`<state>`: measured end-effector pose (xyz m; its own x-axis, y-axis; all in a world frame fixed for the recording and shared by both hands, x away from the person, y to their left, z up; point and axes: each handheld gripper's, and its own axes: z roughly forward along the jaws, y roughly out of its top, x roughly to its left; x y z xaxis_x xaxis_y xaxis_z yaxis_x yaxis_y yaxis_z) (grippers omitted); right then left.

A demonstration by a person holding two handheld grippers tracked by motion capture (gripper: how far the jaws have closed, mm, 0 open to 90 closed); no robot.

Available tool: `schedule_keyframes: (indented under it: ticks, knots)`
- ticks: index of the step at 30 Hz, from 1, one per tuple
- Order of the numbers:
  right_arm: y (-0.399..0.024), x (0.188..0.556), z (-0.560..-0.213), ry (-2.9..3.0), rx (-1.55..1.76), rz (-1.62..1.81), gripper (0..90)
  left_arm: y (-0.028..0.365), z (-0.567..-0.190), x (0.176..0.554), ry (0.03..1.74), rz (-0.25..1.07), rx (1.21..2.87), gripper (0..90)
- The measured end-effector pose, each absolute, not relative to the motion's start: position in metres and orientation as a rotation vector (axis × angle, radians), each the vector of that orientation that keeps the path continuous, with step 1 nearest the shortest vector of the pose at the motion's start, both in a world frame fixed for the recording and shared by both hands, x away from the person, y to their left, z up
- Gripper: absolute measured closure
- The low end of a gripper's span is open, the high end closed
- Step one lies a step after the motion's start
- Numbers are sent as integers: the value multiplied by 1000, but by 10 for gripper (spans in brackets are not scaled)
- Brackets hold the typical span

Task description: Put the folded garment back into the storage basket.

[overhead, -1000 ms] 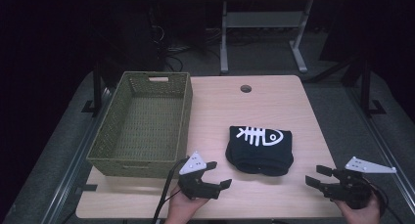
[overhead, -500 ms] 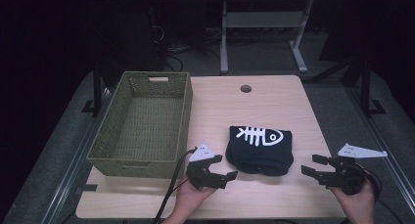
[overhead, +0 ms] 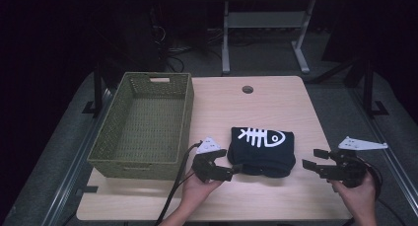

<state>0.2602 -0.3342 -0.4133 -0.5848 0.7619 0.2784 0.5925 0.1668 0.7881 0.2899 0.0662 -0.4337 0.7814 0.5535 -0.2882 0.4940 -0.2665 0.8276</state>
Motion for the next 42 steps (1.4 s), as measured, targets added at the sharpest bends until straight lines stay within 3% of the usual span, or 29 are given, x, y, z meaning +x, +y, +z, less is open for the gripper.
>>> schedule_keyframes:
  ticks: [26, 42]
  knots:
    - [-331, 294, -406, 2285, 1366, 1387, 265, 48, -431, 327, 853, 71, 1906, 197]
    - [-327, 321, -424, 2305, 1493, 1362, 282, 41, -450, 358, 980, 77, 1935, 216]
